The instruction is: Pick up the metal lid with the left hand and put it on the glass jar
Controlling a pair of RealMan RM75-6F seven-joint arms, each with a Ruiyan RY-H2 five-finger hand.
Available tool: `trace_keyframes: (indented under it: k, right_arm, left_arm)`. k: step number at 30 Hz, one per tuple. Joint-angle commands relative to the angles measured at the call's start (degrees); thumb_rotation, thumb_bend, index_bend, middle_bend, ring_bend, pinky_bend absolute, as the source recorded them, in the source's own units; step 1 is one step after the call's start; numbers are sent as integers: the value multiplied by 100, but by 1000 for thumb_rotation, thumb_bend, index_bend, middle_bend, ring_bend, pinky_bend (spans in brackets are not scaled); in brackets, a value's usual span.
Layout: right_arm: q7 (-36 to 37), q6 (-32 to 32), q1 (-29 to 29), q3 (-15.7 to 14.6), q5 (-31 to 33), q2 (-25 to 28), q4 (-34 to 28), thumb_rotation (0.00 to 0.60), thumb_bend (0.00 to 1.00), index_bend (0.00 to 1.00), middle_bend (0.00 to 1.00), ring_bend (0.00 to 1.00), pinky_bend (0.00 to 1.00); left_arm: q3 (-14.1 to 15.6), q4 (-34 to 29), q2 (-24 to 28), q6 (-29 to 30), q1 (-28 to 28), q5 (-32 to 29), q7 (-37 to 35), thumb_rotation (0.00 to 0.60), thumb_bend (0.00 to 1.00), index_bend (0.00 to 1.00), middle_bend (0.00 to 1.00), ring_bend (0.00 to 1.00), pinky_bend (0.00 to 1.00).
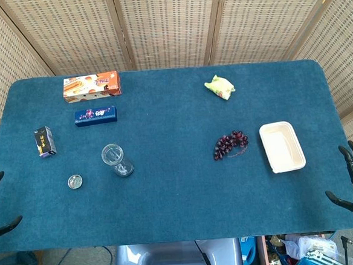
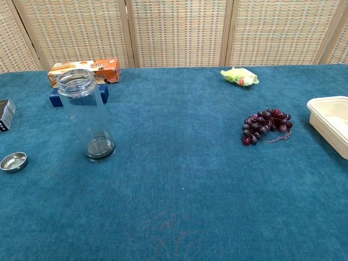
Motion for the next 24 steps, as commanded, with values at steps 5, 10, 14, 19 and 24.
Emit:
trace_keyframes:
  k: [5,10,14,19,24]
  right_arm:
    - [33,-25,4,-17,-19,7,4,600,0,28,0,0,0]
    - [68,-35,6,-9,-2,21,-3,600,0,28,0,0,0]
    - [87,-91,20,-1,54,32,-10,600,0,28,0,0,0]
    - [141,-180,42,12,143,49,3,600,0,28,0,0,0]
    - [254,-222,50,34,210,77,33,600,0,28,0,0,0]
  left_arm:
    - [3,50,35,-240,-101,-71,-130,600,108,0,0,0,0]
    - [-105,310,-194,-934,-530,-244,-126,600,109,44,0,0,0]
    - [-268,589,-542,-1453,-901,-493,-37,600,161,279,0,0,0]
    - [-445,999,-1041,-1974,-1346,-792,429,600,304,399,0,0,0]
    - [-512,1221,-1411,-2350,-1581,-1242,817,600,310,424,0,0,0]
